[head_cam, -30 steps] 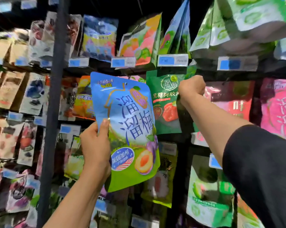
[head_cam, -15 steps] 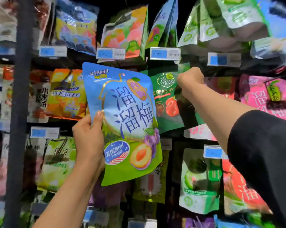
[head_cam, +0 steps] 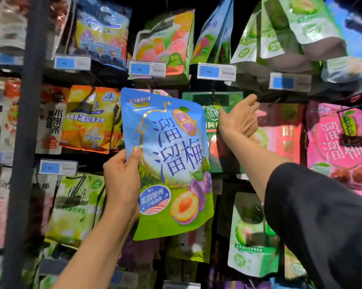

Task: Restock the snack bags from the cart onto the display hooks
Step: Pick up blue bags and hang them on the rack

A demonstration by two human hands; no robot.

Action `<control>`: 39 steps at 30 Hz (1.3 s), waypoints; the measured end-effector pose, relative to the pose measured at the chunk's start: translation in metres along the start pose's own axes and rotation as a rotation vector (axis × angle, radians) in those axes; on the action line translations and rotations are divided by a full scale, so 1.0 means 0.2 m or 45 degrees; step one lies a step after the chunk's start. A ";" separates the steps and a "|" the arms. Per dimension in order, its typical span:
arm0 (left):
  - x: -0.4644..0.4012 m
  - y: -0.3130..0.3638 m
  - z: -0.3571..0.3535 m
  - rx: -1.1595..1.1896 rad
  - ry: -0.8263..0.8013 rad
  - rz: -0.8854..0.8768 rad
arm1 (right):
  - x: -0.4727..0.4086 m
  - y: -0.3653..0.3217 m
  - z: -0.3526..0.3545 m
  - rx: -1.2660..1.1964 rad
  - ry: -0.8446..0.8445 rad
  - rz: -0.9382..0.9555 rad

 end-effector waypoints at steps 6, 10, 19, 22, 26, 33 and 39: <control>0.04 -0.10 0.08 -0.057 0.047 0.048 | 0.25 0.03 -0.26 0.285 -0.281 0.661; 0.06 -0.17 0.14 -0.098 0.105 0.069 | 0.23 0.08 -0.37 0.387 -0.411 0.677; 0.19 -0.29 0.14 -0.085 0.125 0.257 | 0.18 0.13 -0.57 0.547 -0.376 0.673; 0.25 -0.30 0.15 -0.044 0.124 0.311 | 0.19 0.14 -0.59 0.611 -0.415 0.710; 0.36 -0.28 0.13 -0.029 0.101 0.355 | 0.18 0.18 -0.53 0.435 -0.567 0.711; 0.55 -0.23 0.02 0.041 0.021 0.418 | 0.44 0.37 -0.09 -0.552 -0.612 0.643; 0.75 -0.25 -0.27 0.140 -0.183 0.518 | 0.54 0.87 0.21 -1.006 -0.703 -0.167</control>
Point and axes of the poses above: each hand's wrist, its own x-axis away from the middle knuckle, its own z-axis out of the back of the hand, y = z × x, the point moved 7 cm from there along -x, towards the middle knuckle, and after that the axes turned 4 degrees about -z, right-handed, at the moved point
